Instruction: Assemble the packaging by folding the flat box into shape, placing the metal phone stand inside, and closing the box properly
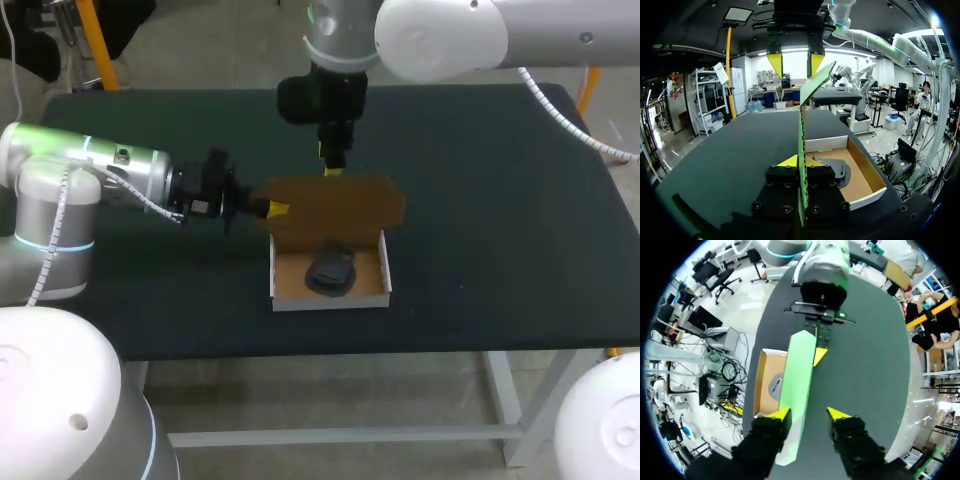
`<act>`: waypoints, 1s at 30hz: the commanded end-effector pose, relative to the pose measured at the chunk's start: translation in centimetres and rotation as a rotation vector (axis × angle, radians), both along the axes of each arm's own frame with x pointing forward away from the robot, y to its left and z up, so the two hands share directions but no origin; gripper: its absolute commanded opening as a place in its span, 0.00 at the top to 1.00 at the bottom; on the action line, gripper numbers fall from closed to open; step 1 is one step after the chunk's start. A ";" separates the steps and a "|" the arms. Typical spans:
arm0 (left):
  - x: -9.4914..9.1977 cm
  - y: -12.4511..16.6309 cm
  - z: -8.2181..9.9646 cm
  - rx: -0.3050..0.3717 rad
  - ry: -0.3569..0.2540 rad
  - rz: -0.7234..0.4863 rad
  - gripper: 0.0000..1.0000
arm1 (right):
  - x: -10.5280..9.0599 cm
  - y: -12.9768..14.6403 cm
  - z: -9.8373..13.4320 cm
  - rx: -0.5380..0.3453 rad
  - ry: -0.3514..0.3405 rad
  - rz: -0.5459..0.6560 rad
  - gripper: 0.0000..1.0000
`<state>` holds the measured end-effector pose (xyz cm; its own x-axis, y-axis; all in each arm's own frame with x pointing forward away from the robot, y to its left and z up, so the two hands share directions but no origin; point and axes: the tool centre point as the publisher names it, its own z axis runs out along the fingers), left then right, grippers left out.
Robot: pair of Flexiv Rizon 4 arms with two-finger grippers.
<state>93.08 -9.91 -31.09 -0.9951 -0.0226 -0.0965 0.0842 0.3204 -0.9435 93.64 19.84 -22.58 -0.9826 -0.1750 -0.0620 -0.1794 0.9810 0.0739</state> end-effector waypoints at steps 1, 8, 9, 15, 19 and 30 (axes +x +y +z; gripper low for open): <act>0.0 0.0 -0.1 -0.001 0.000 0.000 1.00 | -0.4 0.2 -0.3 -0.008 -0.004 -0.002 0.51; 0.0 0.0 -0.1 -0.001 0.000 0.000 1.00 | -0.8 0.2 -1.0 -0.021 0.002 -0.013 0.51; 0.0 0.0 -0.1 -0.001 0.000 0.000 1.00 | -0.8 0.3 -1.1 -0.023 0.002 -0.014 0.51; 0.0 0.0 -0.1 -0.001 0.000 0.000 1.00 | -0.8 0.3 -1.7 -0.025 0.004 -0.020 0.51; 0.0 0.0 -0.1 -0.001 0.000 0.000 1.00 | -0.8 0.4 -1.9 -0.025 0.010 -0.021 0.51; 0.0 0.0 -0.1 -0.001 0.000 0.000 1.00 | -0.3 0.4 -2.7 -0.021 0.038 -0.023 0.48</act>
